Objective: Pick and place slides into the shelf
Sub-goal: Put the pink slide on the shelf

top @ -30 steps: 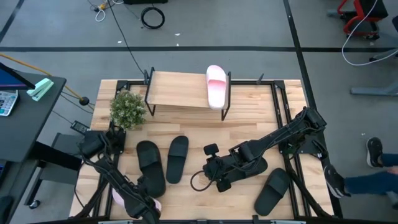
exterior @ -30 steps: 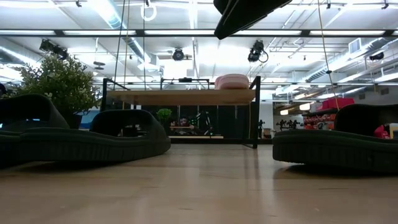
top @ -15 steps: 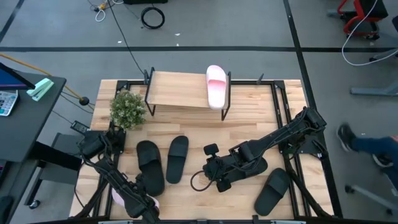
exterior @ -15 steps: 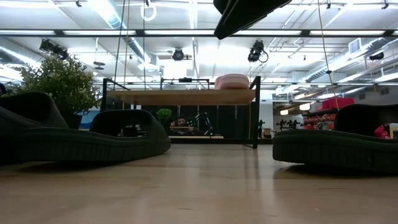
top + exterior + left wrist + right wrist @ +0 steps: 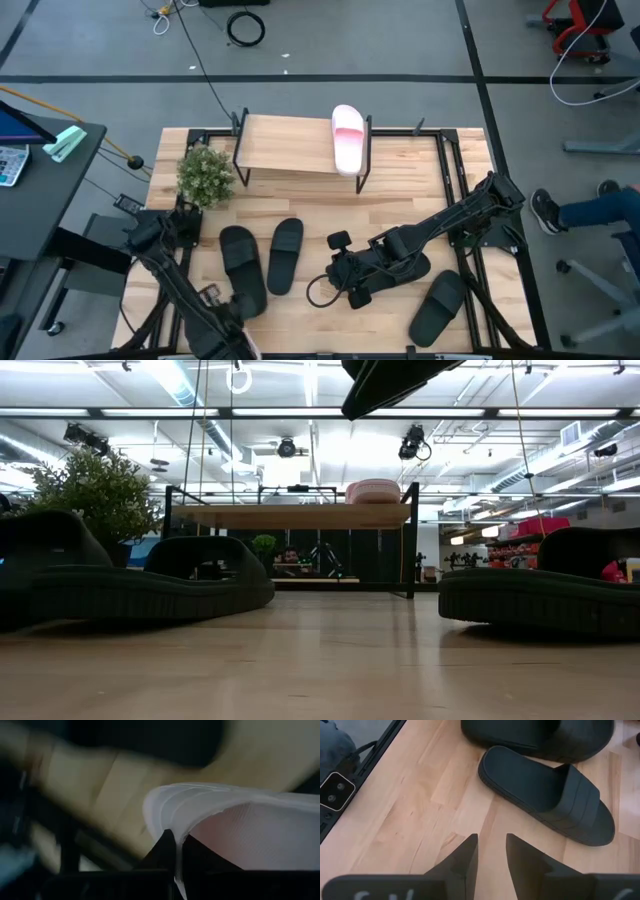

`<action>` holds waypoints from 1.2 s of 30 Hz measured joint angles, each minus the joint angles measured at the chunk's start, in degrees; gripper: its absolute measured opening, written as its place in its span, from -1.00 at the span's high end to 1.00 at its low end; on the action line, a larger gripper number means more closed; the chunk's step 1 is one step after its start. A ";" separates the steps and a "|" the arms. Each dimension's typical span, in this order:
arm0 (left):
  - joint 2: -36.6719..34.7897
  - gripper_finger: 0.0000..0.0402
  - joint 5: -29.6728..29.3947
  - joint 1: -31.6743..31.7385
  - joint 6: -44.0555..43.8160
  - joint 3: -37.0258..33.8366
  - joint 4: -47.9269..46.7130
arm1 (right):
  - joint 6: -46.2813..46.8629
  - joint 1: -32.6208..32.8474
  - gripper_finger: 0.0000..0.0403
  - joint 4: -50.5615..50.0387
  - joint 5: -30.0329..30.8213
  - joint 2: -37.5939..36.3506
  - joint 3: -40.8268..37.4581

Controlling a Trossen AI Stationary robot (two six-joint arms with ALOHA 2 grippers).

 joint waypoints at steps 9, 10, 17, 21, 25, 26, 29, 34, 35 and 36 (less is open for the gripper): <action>-0.41 0.92 -26.81 6.45 28.08 10.01 -0.07 | 13.25 0.54 0.47 -8.20 -2.32 -1.31 0.02; -0.41 0.92 -28.98 7.48 31.84 10.18 -0.12 | 16.43 0.70 0.47 -9.76 -2.72 -1.87 0.02; -0.39 0.94 -48.66 17.33 55.25 10.24 -0.15 | 28.60 4.65 0.47 -17.41 4.13 -5.14 0.02; -1.36 0.90 -59.31 24.37 60.53 10.24 -0.02 | 31.34 6.97 0.47 -21.61 11.89 -7.47 0.02; -2.90 0.95 -60.99 33.50 64.10 10.31 0.72 | 35.72 9.39 0.47 -25.71 20.74 -10.13 0.02; -3.09 0.95 -61.08 35.70 65.98 10.31 1.31 | 36.51 9.98 0.47 -26.57 22.63 -10.74 0.02; -3.34 0.94 -61.14 42.45 73.79 10.31 6.65 | 39.31 11.59 0.47 -28.27 27.61 -12.26 0.02; -3.34 0.94 -58.07 51.94 92.56 10.31 24.26 | 40.68 14.08 0.47 -30.55 32.50 -13.09 0.02; -3.30 0.94 -55.77 53.56 96.25 10.31 28.44 | 40.70 14.53 0.47 -30.96 32.63 -13.07 0.02; -3.21 0.94 -53.41 55.10 99.44 10.25 32.18 | 40.86 14.94 0.47 -31.34 32.65 -13.07 0.02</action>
